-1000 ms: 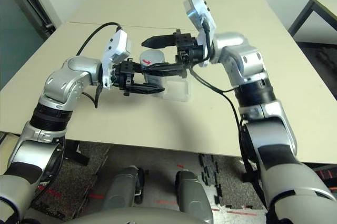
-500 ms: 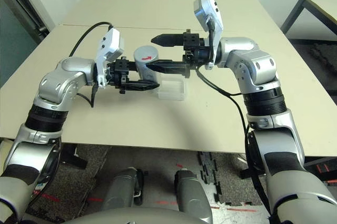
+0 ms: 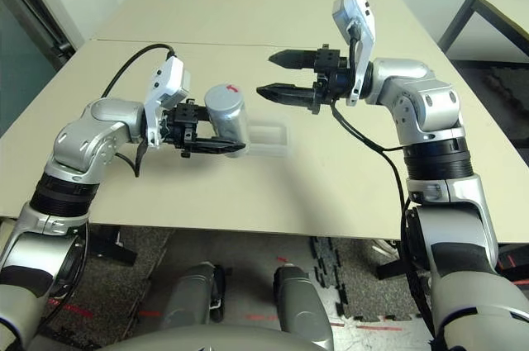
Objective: Pour the medicine from the bottle into the box.
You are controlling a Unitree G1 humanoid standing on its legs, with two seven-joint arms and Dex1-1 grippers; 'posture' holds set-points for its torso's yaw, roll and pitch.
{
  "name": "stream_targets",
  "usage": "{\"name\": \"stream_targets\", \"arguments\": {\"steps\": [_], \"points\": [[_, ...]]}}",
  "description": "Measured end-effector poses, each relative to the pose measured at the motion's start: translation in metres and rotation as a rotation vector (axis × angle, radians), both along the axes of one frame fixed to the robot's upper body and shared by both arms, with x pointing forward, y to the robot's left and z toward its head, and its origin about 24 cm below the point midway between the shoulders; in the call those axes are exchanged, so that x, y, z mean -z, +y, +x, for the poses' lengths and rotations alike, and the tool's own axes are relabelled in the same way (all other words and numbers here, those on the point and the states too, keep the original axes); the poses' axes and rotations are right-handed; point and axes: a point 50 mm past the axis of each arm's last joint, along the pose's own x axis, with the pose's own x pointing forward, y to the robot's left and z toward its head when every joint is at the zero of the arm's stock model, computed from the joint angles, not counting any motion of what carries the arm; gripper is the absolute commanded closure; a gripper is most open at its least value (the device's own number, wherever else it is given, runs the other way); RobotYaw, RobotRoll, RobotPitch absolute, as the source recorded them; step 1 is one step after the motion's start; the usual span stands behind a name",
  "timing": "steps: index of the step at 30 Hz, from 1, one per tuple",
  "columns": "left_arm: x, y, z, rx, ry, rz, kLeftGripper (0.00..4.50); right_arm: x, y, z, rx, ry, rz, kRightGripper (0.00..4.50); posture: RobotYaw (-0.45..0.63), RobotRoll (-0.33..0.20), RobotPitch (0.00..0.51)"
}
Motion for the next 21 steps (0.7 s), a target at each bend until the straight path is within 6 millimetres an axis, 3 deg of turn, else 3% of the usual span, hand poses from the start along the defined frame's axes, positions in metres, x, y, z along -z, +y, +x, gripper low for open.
{"name": "stream_targets", "arguments": {"steps": [9,21], "points": [[0.005,0.007,0.014,-0.038,0.005,-0.010,2.00,-0.008,0.016,-0.016,-0.040,0.006,-0.016,0.00,0.07,0.000,0.088],[0.009,-0.001,0.022,-0.005,-0.002,-0.010,2.00,-0.011,0.058,-0.012,-0.068,-0.044,0.005,0.00,0.06,0.000,0.092]]}}
